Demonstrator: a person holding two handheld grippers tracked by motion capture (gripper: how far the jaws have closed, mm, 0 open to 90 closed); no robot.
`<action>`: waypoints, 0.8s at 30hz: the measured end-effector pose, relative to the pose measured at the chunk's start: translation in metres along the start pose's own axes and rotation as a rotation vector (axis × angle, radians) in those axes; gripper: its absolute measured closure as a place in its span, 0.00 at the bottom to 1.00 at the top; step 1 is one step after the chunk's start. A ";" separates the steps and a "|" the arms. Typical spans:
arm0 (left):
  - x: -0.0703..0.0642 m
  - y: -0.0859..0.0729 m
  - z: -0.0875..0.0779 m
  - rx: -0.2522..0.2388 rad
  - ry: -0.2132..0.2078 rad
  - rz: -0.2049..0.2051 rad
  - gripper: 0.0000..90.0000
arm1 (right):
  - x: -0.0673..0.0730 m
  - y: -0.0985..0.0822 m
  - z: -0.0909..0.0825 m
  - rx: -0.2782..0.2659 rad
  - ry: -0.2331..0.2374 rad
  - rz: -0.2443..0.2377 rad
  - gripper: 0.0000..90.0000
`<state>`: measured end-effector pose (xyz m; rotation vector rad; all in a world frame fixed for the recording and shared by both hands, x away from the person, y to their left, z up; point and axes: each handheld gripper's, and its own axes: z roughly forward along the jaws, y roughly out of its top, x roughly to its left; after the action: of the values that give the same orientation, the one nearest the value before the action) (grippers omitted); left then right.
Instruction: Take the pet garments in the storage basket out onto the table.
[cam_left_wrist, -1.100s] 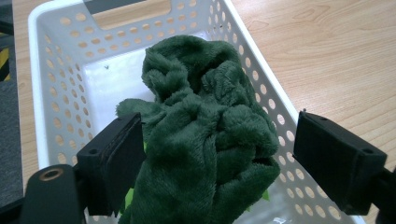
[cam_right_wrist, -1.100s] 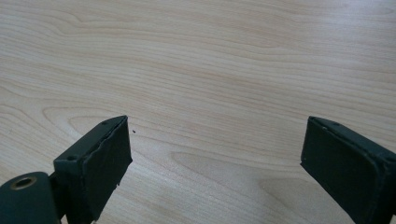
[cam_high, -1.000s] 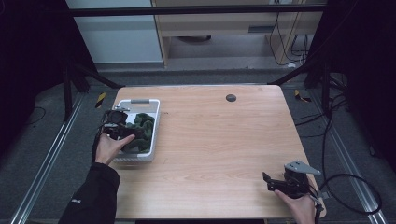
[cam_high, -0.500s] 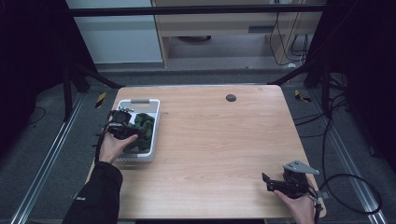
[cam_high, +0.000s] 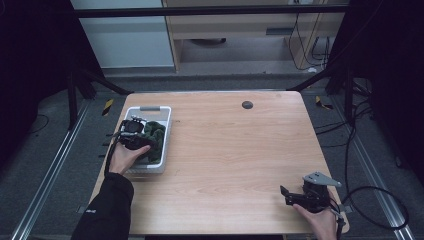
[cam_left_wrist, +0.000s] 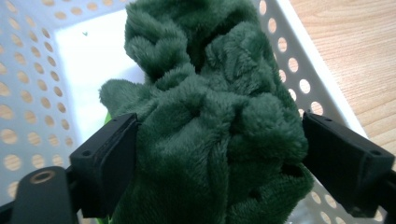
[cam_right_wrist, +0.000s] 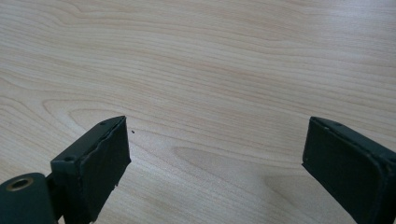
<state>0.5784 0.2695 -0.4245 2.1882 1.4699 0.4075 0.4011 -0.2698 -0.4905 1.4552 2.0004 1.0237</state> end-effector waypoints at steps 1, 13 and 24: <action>0.000 -0.001 0.001 0.003 0.003 0.002 0.17 | 0.000 0.000 0.000 -0.001 -0.003 -0.005 0.08; -0.003 -0.001 0.006 0.047 0.038 0.006 0.46 | 0.001 0.000 0.001 0.009 0.005 -0.005 0.08; -0.001 -0.004 0.002 0.061 0.044 0.016 0.75 | 0.000 0.000 0.002 0.010 0.004 -0.014 0.09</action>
<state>0.5759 0.2693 -0.4283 2.2532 1.5076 0.4242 0.4024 -0.2691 -0.4912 1.4429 2.0192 1.0126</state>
